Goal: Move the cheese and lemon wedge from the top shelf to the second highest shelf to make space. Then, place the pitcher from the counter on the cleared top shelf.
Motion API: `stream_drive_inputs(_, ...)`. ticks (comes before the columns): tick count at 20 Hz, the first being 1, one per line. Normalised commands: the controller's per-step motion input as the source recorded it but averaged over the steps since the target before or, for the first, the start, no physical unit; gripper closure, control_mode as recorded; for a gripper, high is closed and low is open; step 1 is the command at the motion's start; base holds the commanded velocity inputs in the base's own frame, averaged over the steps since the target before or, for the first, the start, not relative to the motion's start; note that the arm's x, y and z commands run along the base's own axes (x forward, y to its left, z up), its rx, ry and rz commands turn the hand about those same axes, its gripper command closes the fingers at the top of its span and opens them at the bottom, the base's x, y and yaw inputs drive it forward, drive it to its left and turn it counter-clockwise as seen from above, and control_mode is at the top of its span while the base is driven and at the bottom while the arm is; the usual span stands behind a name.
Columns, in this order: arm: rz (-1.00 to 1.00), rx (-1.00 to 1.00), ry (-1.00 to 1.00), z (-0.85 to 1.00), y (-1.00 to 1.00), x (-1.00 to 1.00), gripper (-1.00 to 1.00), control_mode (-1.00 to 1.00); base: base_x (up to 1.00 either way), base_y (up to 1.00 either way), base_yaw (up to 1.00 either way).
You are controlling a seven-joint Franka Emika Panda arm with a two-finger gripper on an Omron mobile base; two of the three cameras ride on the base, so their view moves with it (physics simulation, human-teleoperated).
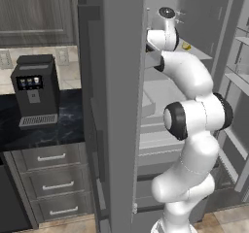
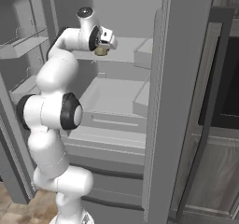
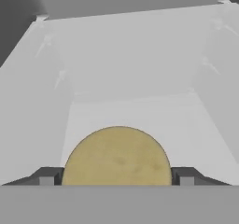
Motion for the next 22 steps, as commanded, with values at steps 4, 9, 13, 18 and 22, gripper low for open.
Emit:
stream_drive_inputs(4, -0.05, 0.00, 0.00, 0.00, -0.41, -1.00, 1.00, -1.00, 0.00, 0.00, 0.00)
stream_drive_inputs(9, -0.01, 0.00, 0.00, 0.00, -0.48, -1.00, 1.00, -1.00, 0.00, 0.00, 0.00)
stream_drive_inputs(13, 0.00, 0.00, 0.00, 0.00, -0.29, -1.00, 1.00, -1.00, 0.00, 0.00, 0.00)
stream_drive_inputs(18, 0.00, -0.02, 0.05, -0.07, -0.13, -1.00, 1.00, -1.00, 0.00, 0.00, 0.00)
stream_drive_inputs(22, 0.00, -0.05, 0.04, -0.36, -0.05, -0.90, 1.00, -1.00, 0.00, 0.00, 0.00)
